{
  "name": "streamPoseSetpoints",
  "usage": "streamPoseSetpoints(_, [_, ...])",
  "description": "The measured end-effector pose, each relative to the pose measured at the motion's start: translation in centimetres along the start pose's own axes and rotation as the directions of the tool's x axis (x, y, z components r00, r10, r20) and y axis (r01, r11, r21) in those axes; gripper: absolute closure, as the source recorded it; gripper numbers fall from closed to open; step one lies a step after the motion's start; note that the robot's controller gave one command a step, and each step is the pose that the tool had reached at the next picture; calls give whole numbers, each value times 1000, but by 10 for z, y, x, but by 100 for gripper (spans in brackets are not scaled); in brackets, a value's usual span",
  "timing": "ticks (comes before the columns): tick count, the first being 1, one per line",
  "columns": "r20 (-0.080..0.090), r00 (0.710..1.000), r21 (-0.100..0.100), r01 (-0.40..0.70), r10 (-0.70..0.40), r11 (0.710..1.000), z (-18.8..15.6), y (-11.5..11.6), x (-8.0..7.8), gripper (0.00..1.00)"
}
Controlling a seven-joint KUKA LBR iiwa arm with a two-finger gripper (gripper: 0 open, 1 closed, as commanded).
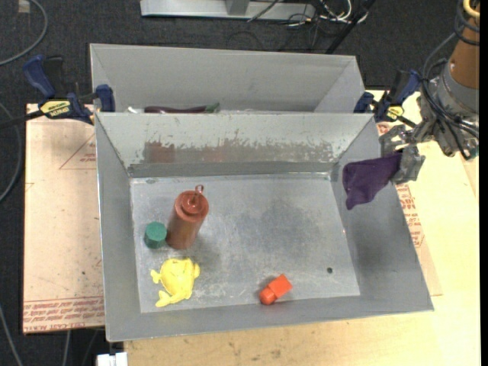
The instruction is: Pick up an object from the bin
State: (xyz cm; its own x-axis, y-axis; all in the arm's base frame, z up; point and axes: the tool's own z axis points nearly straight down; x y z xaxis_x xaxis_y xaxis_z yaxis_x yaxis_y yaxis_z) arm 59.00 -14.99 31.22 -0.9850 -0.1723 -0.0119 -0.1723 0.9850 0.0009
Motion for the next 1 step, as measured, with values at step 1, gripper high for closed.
streamPoseSetpoints(1, [0, 1000, 0, 0, 0, 1000, 0, 0, 0, 100])
